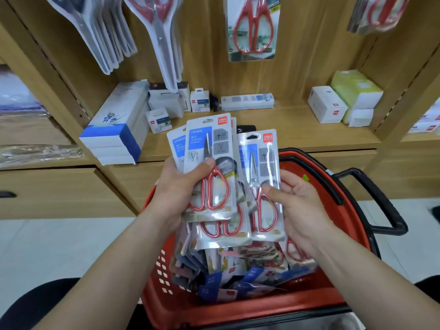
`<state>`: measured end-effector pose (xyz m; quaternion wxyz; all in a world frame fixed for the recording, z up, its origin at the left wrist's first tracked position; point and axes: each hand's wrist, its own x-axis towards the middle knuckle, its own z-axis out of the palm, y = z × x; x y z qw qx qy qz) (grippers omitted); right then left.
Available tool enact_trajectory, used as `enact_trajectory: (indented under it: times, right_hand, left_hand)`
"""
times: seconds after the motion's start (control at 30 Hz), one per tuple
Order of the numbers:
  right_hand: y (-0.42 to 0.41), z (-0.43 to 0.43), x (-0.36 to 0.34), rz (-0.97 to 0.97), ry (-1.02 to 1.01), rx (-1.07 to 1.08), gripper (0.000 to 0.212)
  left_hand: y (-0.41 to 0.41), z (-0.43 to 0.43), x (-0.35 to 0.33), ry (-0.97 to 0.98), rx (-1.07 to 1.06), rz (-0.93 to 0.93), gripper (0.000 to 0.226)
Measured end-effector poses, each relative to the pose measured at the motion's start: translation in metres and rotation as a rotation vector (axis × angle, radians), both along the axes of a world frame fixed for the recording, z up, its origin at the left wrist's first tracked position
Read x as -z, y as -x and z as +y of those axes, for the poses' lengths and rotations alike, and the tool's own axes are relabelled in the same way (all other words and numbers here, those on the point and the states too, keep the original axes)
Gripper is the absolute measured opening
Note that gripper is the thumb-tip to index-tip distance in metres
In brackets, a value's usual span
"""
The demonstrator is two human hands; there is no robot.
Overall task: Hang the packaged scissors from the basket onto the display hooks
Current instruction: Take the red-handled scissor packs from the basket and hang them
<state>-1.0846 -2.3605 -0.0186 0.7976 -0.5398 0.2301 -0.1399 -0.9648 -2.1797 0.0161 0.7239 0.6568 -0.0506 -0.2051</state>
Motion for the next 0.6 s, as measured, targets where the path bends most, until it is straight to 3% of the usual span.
enact_trajectory:
  times: [0.1,0.23,0.43,0.6]
  right_hand:
    - [-0.005,-0.009,0.003,-0.015,-0.003,0.050,0.033]
    - [-0.007,-0.011,0.001,0.015,-0.030,0.089,0.031]
    - [-0.004,-0.014,-0.012,0.048,0.049,0.151,0.018]
    - [-0.003,0.006,-0.013,0.074,0.310,0.118,0.011]
  left_hand:
    - [-0.005,0.004,-0.002,-0.014,-0.017,0.000,0.075]
    - [-0.007,0.010,-0.001,-0.014,-0.027,-0.015,0.077]
    - [-0.008,0.023,-0.003,-0.072,-0.059,-0.108,0.062]
    - [0.009,0.022,0.007,-0.103,0.035,-0.180,0.043]
